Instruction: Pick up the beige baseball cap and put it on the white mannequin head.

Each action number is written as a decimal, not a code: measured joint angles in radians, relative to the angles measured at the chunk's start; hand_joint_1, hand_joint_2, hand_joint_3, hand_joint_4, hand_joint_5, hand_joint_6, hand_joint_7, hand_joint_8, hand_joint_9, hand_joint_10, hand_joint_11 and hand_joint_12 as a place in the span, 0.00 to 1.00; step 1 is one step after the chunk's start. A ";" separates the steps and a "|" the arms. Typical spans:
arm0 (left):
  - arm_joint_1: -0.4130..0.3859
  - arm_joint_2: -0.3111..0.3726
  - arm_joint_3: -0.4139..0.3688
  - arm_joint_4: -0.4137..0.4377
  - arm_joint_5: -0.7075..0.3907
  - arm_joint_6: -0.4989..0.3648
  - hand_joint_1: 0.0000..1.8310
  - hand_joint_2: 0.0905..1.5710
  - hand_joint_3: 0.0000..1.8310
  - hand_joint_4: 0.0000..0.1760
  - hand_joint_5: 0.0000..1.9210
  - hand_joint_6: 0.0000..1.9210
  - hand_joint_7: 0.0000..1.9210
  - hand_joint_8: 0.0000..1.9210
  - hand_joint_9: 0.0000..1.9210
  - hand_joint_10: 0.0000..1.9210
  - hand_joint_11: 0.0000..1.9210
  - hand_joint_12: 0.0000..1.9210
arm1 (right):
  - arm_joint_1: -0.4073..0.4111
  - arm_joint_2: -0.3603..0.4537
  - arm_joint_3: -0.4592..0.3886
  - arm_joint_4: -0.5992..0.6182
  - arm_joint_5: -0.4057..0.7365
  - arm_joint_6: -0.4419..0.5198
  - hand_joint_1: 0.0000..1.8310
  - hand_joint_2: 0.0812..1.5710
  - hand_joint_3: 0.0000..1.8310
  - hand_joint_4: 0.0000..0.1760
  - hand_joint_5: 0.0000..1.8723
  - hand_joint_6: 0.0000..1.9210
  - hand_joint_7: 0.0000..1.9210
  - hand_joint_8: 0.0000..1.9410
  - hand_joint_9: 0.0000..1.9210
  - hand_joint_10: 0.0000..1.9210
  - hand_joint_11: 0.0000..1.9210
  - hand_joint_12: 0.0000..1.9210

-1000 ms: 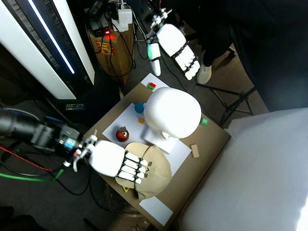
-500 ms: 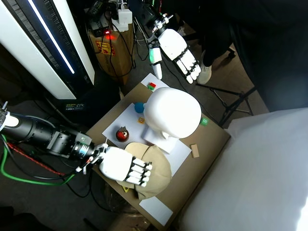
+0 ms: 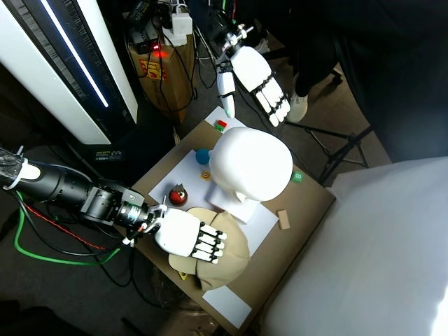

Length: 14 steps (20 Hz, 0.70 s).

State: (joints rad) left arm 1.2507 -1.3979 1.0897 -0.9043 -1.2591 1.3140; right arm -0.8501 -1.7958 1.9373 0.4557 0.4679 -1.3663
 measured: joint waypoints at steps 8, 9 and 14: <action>0.011 -0.011 -0.001 -0.008 0.010 -0.011 0.00 0.74 0.00 0.00 0.01 0.00 0.00 0.00 0.00 0.00 0.01 0.01 | 0.005 -0.002 0.006 0.000 0.057 0.009 0.81 0.72 0.00 0.00 0.42 0.46 0.44 0.57 0.45 0.66 0.44 0.87; 0.018 -0.011 -0.001 -0.008 0.010 -0.038 0.00 0.74 0.00 0.00 0.02 0.00 0.00 0.00 0.00 0.00 0.01 0.01 | 0.005 -0.002 0.006 0.001 0.068 0.011 0.81 0.72 0.00 0.00 0.43 0.47 0.45 0.56 0.43 0.69 0.43 0.90; 0.037 -0.011 -0.008 -0.010 -0.014 -0.051 0.00 0.74 0.00 0.00 0.02 0.00 0.00 0.00 0.00 0.00 0.02 0.02 | 0.007 -0.007 0.014 0.039 0.122 0.027 0.81 0.71 0.00 0.00 0.45 0.47 0.48 0.49 0.45 0.68 0.43 0.88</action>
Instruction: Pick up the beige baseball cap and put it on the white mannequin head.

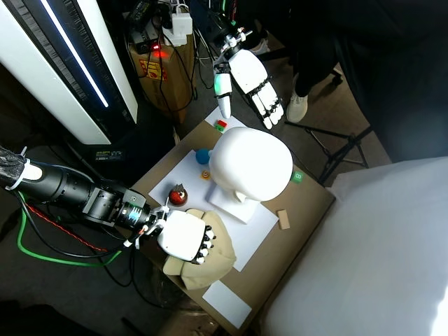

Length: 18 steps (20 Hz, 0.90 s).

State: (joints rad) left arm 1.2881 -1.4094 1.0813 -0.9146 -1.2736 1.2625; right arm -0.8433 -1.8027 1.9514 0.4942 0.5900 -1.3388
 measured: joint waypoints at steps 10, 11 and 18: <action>0.014 0.000 0.000 -0.008 -0.005 -0.025 0.00 0.74 0.00 0.00 0.01 0.00 0.00 0.00 0.00 0.00 0.02 0.03 | 0.036 -0.005 0.022 -0.004 0.260 -0.006 0.81 0.71 0.00 0.00 0.44 0.49 0.49 0.49 0.44 0.69 0.43 0.88; 0.018 0.000 0.001 -0.004 -0.008 -0.039 0.00 0.74 0.00 0.00 0.02 0.00 0.00 0.00 0.00 0.00 0.02 0.03 | 0.065 -0.005 0.026 -0.014 0.299 -0.007 0.81 0.71 0.00 0.00 0.44 0.49 0.49 0.48 0.44 0.69 0.43 0.88; 0.021 -0.002 0.001 -0.005 -0.016 -0.053 0.00 0.74 0.00 0.00 0.01 0.00 0.00 0.00 0.00 0.00 0.01 0.03 | 0.122 -0.005 0.030 -0.042 0.437 -0.007 0.76 0.71 0.00 0.00 0.45 0.52 0.51 0.49 0.43 0.74 0.43 0.80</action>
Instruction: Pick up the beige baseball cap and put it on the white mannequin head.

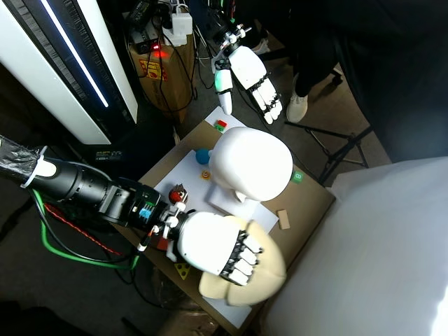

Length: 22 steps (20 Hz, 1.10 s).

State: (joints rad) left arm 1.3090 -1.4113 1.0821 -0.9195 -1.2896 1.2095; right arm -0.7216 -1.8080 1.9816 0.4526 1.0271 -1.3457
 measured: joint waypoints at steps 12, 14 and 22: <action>0.006 -0.001 -0.018 -0.001 -0.004 -0.004 0.00 0.74 0.00 0.00 0.01 0.00 0.00 0.00 0.00 0.00 0.00 0.09 | 0.131 0.155 -0.317 0.027 0.143 -0.060 0.81 0.72 0.00 0.00 0.46 0.51 0.42 0.53 0.44 0.69 0.44 0.86; 0.006 -0.001 -0.020 -0.005 -0.005 -0.008 0.00 0.74 0.00 0.00 0.00 0.00 0.00 0.00 0.00 0.00 0.00 0.04 | 0.145 0.174 -0.396 0.027 0.170 -0.120 0.81 0.71 0.00 0.00 0.46 0.50 0.44 0.52 0.44 0.69 0.44 0.86; 0.009 -0.006 -0.035 0.019 -0.028 -0.016 0.00 0.74 0.00 0.00 0.01 0.00 0.00 0.00 0.00 0.00 0.00 0.00 | 0.158 0.163 -0.561 0.008 0.284 -0.259 0.81 0.71 0.00 0.00 0.46 0.48 0.49 0.48 0.44 0.67 0.43 0.88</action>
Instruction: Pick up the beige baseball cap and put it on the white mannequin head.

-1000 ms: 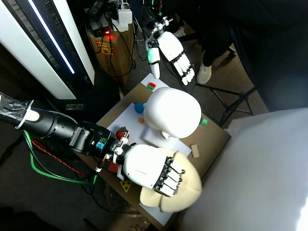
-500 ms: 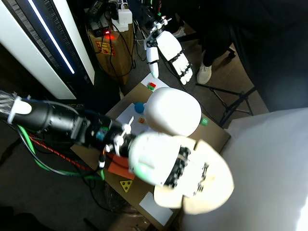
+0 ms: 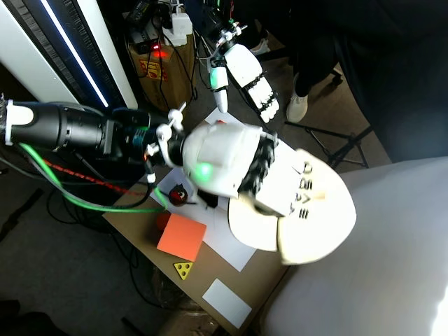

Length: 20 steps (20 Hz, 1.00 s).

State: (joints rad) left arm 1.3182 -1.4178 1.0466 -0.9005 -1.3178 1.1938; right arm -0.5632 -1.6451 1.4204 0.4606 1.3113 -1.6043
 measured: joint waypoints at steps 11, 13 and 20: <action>0.016 0.000 0.001 0.006 -0.002 -0.013 0.00 0.73 0.00 0.00 0.02 0.01 0.01 0.00 0.00 0.00 0.01 0.01 | -0.089 0.007 -0.186 -0.133 -0.022 -0.066 0.76 0.72 0.00 0.00 0.45 0.52 0.48 0.52 0.45 0.73 0.43 0.79; 0.020 0.001 0.001 0.002 -0.001 -0.019 0.00 0.73 0.00 0.00 0.02 0.01 0.02 0.01 0.00 0.00 0.02 0.01 | -0.105 0.010 -0.185 -0.129 -0.018 -0.074 0.81 0.71 0.00 0.00 0.45 0.48 0.48 0.50 0.44 0.68 0.43 0.87; 0.022 0.002 0.002 0.014 -0.012 -0.022 0.00 0.74 0.00 0.00 0.01 0.00 0.00 0.00 0.00 0.00 0.01 0.00 | -0.181 0.010 -0.204 -0.106 0.001 -0.147 0.75 0.71 0.00 0.00 0.46 0.53 0.48 0.52 0.46 0.73 0.44 0.76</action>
State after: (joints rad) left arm 1.3399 -1.4162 1.0481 -0.8860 -1.3296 1.1721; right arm -0.7441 -1.6356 1.2160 0.3546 1.3121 -1.7512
